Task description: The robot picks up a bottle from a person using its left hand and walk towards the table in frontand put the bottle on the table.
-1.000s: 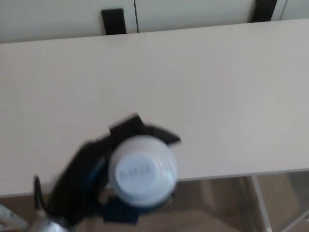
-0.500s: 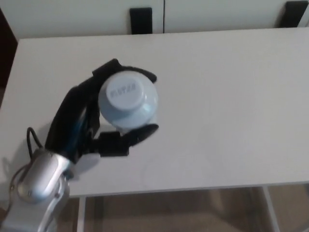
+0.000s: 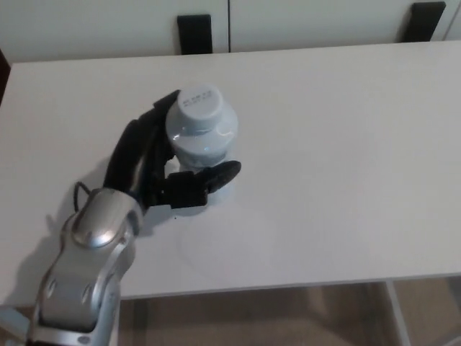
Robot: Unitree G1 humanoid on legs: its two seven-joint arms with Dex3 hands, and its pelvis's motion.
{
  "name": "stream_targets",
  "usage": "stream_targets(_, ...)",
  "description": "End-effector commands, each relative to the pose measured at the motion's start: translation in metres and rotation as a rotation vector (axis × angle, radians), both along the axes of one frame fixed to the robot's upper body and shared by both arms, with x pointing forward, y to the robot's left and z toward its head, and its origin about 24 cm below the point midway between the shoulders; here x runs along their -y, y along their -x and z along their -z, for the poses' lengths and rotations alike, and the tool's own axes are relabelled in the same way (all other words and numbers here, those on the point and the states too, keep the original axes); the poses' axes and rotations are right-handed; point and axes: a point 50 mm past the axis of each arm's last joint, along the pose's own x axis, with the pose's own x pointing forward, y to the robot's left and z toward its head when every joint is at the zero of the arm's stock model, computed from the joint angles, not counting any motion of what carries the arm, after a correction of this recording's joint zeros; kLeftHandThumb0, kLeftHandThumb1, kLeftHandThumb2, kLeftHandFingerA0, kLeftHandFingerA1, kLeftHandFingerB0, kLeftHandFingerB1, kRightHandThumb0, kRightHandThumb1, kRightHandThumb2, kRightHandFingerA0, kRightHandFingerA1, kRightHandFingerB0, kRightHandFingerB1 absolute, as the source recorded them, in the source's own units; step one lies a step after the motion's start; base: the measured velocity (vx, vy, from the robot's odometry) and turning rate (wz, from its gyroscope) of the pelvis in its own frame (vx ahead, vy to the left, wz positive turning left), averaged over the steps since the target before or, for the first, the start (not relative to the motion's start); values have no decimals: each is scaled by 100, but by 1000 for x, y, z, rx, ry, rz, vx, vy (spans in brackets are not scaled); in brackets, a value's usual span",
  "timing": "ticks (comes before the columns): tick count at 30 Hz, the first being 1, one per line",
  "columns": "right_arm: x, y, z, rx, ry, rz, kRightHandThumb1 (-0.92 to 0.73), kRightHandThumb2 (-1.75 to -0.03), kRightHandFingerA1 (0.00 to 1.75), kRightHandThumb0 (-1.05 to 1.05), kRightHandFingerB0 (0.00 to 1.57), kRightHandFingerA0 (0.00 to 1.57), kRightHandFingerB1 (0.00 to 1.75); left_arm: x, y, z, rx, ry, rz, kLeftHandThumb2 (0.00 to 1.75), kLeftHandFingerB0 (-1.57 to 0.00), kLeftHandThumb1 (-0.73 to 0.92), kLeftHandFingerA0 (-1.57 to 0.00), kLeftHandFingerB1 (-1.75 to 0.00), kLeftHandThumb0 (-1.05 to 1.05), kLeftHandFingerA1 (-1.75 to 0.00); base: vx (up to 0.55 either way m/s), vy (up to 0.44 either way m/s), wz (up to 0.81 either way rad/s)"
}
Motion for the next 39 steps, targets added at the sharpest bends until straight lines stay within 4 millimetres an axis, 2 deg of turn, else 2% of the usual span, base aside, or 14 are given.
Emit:
stream_targets(1,4,10,1,-29,20,-20,-51,-91,62,-47,43,55,54,9,-6,13,-50,-62,-3,70,-72,85,-102,-100,-2,-146,0,0,0)
stream_targets(3,4,10,1,-31,15,-11,-51,-91,62,-48,44,55,54,12,-5,17,-62,-64,-1,68,-73,86,-102,-100,-2,-146,0,0,0)
stream_targets(4,4,10,1,-31,0,0,-60,-61,47,-53,54,57,43,13,-5,19,-65,-76,4,69,-72,84,-102,-99,-2,-145,0,0,0)
stream_targets(11,3,6,1,-28,-44,9,-65,-60,44,-53,54,52,42,16,0,30,-67,-160,27,66,-73,87,-98,-98,-4,-146,0,0,0)
stream_targets(12,3,7,1,-32,-42,12,-64,-60,42,-51,55,48,42,16,1,33,-62,-147,25,60,-61,76,-103,-60,-12,-100,0,0,0)
stream_targets(13,3,7,1,-35,-41,14,-64,-60,42,-51,55,48,42,16,2,34,-59,-141,24,60,-61,76,-103,-60,-12,-100,0,0,0)
stream_targets(14,3,7,1,-30,-43,14,-64,-60,44,-51,55,51,42,15,3,35,-53,-138,51,61,-31,64,-68,-39,-32,-67,0,0,0)
stream_targets(15,3,6,1,-26,-45,17,-64,-60,46,-52,54,51,43,14,3,35,-43,-128,113,81,0,38,0,-31,-49,-46,0,0,0)
stream_targets(16,3,6,1,-25,-46,18,-64,-60,45,-52,54,50,42,13,3,35,-30,-146,181,79,0,48,0,0,-84,0,0,0,0)
stream_targets(27,4,1,-1,-17,-39,10,-64,-60,46,-52,54,53,42,-6,-4,21,-4,-81,187,81,0,42,0,0,-89,0,0,0,0)
stream_targets(32,4,-3,-2,-17,-63,22,-65,-60,46,-52,55,54,43,-31,-12,-8,127,-154,173,80,0,43,0,0,-88,0,0,0,0)
stream_targets(33,4,-2,-2,-17,-64,21,-61,-61,48,-54,53,56,44,-36,-12,-13,109,-146,150,56,0,53,0,0,-90,0,0,0,0)
stream_targets(37,2,-6,-2,-8,-39,-12,-61,-61,50,-54,55,56,44,-60,0,-36,191,-125,141,80,0,43,0,0,-89,0,0,0,0)
stream_targets(39,1,-7,-2,-9,-21,-38,-65,-60,47,-53,57,56,43,-72,15,-50,266,-153,139,57,0,50,0,0,-85,0,0,0,0)
